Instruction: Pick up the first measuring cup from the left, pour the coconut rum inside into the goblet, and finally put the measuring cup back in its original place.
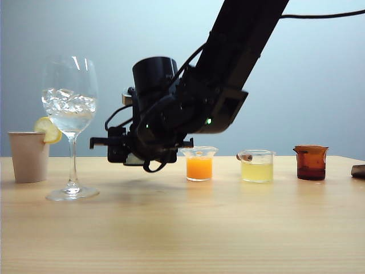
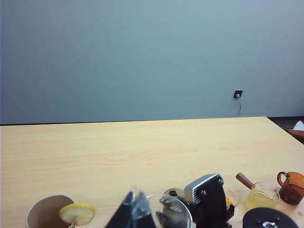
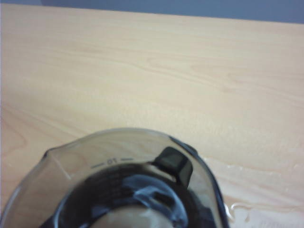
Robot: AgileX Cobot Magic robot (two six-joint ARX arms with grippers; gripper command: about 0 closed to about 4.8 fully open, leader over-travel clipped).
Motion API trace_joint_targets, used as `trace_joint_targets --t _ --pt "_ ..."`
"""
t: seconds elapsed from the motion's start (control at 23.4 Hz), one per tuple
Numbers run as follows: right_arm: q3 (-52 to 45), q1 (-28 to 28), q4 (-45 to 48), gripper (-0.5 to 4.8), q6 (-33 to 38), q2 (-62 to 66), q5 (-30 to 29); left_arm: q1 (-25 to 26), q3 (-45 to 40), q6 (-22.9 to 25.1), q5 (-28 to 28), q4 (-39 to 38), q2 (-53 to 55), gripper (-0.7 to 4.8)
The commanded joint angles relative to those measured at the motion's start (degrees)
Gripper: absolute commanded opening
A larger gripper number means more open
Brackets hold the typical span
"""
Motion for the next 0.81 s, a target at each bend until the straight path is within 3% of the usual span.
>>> trace_joint_targets --t 0.04,0.81 --pt "0.39 -0.31 0.37 1.43 -0.07 -2.82 0.02 0.07 0.24 0.04 0.07 0.33 -0.04 -0.04" --pt "0.35 -0.37 -6.32 1.43 -0.37 -12.02 0.22 0.07 0.24 0.04 0.07 0.33 -0.04 -0.04"
